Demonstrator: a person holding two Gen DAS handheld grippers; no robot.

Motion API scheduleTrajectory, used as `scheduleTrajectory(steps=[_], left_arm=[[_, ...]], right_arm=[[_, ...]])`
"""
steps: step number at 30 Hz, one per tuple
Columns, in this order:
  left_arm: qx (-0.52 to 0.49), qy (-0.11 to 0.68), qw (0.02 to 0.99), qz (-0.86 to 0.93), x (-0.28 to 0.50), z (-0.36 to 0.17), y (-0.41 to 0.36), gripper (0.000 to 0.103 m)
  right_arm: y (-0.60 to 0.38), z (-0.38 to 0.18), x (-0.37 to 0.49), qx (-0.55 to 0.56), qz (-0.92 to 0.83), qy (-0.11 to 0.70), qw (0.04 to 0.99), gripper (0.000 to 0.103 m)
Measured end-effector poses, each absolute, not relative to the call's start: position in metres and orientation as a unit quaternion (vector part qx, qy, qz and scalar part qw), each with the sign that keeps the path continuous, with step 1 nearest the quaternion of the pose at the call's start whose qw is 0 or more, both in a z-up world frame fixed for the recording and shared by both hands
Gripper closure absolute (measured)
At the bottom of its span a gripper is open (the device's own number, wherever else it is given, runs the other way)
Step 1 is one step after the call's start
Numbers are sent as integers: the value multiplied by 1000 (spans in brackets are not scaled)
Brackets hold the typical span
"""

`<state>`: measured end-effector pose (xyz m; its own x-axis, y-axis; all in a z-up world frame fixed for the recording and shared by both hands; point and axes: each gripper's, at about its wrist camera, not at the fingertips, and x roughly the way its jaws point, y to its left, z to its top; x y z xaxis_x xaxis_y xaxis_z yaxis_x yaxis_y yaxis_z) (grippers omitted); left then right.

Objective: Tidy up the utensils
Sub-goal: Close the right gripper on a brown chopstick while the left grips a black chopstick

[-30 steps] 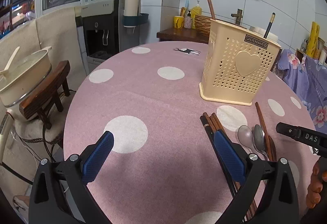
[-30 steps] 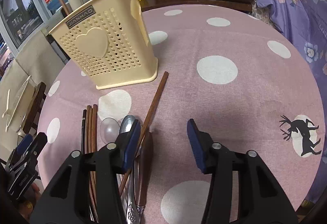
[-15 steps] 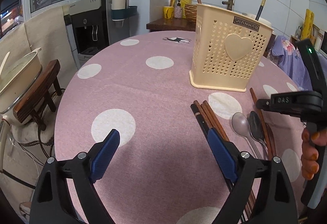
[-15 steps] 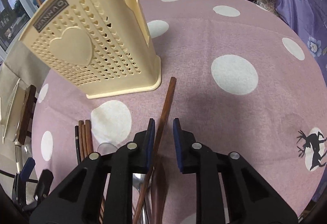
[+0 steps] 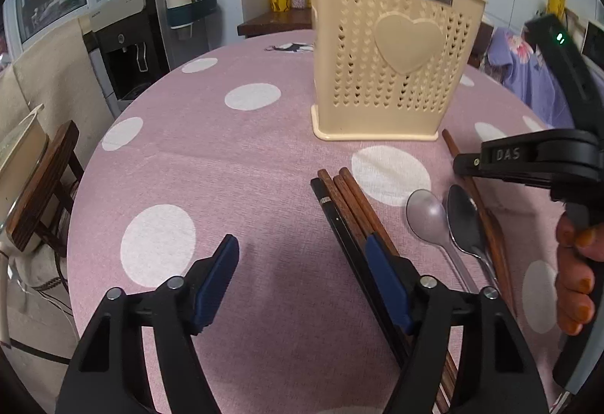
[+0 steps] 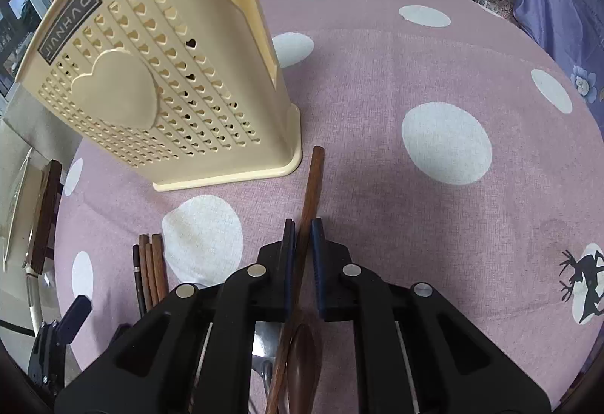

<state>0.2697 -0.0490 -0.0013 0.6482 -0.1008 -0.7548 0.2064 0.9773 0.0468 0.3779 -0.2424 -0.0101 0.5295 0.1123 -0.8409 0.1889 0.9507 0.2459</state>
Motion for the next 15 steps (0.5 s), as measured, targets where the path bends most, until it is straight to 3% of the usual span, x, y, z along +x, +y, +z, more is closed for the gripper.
scheduleTrajectory(steps=[15], left_arm=[[11, 448, 891, -74, 281, -8, -29, 39]], right_arm=[[-239, 12, 356, 141, -8, 442, 886, 94]])
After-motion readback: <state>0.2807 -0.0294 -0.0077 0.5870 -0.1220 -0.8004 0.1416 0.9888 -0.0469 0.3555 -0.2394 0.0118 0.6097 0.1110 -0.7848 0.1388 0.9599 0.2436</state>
